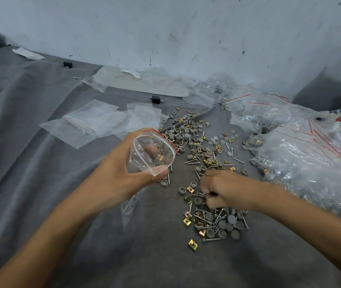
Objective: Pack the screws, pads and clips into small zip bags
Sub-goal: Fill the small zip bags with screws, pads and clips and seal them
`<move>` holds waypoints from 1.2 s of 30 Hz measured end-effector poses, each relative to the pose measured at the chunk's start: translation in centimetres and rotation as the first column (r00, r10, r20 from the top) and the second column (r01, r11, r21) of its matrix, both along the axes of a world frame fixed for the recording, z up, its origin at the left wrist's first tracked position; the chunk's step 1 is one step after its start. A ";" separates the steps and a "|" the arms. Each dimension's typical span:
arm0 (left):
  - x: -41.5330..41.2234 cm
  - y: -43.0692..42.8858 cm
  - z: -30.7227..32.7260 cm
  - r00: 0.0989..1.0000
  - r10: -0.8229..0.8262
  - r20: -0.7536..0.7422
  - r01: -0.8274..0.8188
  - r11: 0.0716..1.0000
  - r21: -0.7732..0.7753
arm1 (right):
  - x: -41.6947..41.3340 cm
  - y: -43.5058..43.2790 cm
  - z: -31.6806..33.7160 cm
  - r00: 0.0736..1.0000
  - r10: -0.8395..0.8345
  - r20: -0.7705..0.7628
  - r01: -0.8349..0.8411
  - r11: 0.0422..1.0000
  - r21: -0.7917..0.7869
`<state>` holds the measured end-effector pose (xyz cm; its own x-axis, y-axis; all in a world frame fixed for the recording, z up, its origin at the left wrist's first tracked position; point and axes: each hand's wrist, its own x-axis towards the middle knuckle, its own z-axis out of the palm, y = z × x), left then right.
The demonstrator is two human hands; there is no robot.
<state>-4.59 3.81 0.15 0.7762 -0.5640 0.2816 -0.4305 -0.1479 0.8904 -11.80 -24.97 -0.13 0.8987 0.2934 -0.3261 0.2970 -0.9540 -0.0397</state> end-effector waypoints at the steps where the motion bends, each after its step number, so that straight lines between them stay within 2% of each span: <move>1: 0.0 0.0 0.0 1.000 -0.001 0.004 0.001 1.000 -0.002 | 0.0 0.2 0.4 1.000 -0.019 -0.005 0.019 1.000 -0.011; 3: -0.1 -0.1 0.0 1.000 -0.007 0.006 0.007 1.000 -0.009 | 0.2 0.3 2.5 0.995 -0.091 0.038 0.091 0.996 0.002; 5: -0.1 -0.3 0.0 1.000 -0.014 0.015 0.014 1.000 -0.016 | 0.2 0.6 5.8 0.971 -0.172 0.164 0.155 0.981 0.114; 7: 0.0 -0.3 -0.1 0.999 -0.014 0.029 0.015 1.000 -0.021 | 0.1 1.8 9.7 0.942 -0.231 0.245 0.162 0.949 0.271; 9: 0.0 -0.3 -0.1 1.000 -0.017 0.024 0.018 1.000 -0.018 | -0.2 4.0 12.9 0.940 -0.211 0.268 0.109 0.931 0.349; 11: 0.0 -0.4 -0.1 0.999 -0.027 0.020 0.027 0.999 -0.024 | -0.2 6.3 14.8 0.953 -0.114 0.282 0.029 0.957 0.288; 14: -0.2 -0.5 -0.1 0.998 -0.051 0.022 0.051 0.998 -0.042 | 0.9 9.3 15.8 0.972 0.017 0.233 -0.021 1.000 0.014; 16: -0.2 -0.5 0.0 0.998 -0.061 0.015 0.061 0.997 -0.053 | 1.8 10.6 16.1 0.978 0.061 0.202 -0.034 0.990 -0.134; 20: -0.2 -0.7 0.0 0.997 -0.080 -0.001 0.079 0.994 -0.071 | 2.7 12.3 16.7 0.970 0.109 0.218 -0.064 0.977 -0.204; 24: -0.4 -0.7 0.3 0.997 -0.083 -0.004 0.082 0.993 -0.085 | 3.4 13.5 16.5 0.941 0.237 0.242 -0.152 0.933 -0.325; 26: -0.4 -0.6 0.3 0.996 -0.094 0.011 0.094 0.993 -0.075 | 3.6 13.8 16.4 0.928 0.268 0.257 -0.178 0.929 -0.325; 30: -0.2 -0.5 0.2 0.996 -0.094 0.015 0.094 0.993 -0.066 | 4.0 13.5 16.4 0.924 0.278 0.261 -0.228 0.952 -0.205; 34: 0.0 -0.1 -0.1 0.999 -0.043 0.021 0.044 0.999 -0.017 | 5.0 9.6 16.3 0.957 0.100 0.274 -0.088 0.995 -0.053; 36: 0.0 0.0 -0.2 0.999 -0.045 0.006 0.045 0.999 -0.014 | 5.4 6.7 14.7 0.973 -0.010 0.229 0.024 0.998 -0.059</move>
<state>-4.54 3.82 -0.08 0.7487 -0.5942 0.2939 -0.4411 -0.1157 0.8900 -6.37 -18.31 14.60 0.9561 0.2633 -0.1283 0.2752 -0.9575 0.0860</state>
